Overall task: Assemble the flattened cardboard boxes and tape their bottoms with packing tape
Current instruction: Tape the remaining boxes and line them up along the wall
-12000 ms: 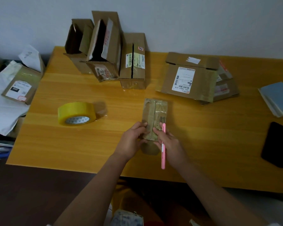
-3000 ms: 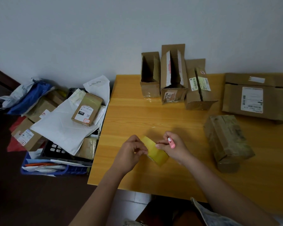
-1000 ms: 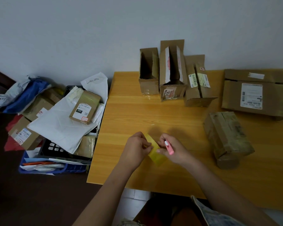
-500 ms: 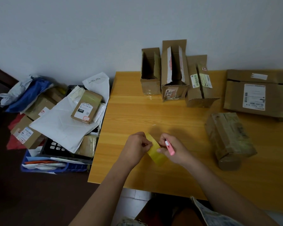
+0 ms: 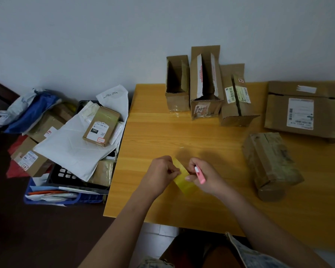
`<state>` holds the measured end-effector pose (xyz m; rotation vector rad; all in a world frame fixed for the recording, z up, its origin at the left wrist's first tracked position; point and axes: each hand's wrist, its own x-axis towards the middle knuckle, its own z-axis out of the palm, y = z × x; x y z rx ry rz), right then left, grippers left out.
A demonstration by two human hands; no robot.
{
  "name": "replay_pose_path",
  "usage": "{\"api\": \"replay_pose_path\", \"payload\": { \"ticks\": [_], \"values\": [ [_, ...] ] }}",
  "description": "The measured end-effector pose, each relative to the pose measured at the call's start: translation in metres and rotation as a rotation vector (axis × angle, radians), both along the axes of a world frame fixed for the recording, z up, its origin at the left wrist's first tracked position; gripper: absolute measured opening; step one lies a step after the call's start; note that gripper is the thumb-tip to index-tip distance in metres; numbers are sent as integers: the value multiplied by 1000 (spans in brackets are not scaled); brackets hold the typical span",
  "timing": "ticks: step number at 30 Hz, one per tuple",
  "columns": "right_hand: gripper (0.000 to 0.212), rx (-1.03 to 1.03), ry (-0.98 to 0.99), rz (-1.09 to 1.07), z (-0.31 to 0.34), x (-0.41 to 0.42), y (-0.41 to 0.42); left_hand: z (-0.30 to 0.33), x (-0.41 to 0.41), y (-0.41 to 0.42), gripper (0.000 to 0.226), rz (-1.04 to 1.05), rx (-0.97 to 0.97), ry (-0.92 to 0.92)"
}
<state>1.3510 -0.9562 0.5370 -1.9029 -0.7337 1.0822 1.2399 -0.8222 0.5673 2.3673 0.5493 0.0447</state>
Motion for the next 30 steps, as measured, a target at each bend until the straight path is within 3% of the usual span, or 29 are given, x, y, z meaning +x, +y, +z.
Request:
{"api": "replay_pose_path", "payload": {
  "ticks": [6, 11, 14, 17, 19, 23, 30],
  "values": [
    [40, 13, 34, -80, 1, -7, 4, -1, 3, 3, 8, 0, 6, -9],
    [34, 34, 246, -238, 4, -19, 5, -13, 10, -7, 12, 104, -8, -98],
    [36, 60, 263, -375, 4, -26, 4, -19, -2, -19, 46, 355, -137, -256],
    [40, 88, 285, -491, 0, -23, 3, -32, -16, -26, 73, 477, -273, -142],
    [43, 35, 188, -426, 0, -15, 1, -40, -21, -28, 72, 450, -401, -33],
    [55, -91, -282, -264, 5, 5, -5, -47, -26, -24, 64, 389, -392, -38],
    [50, 28, -289, -214, 11, 5, -1, -46, -26, -17, 67, 328, -370, -9]
  ]
}}
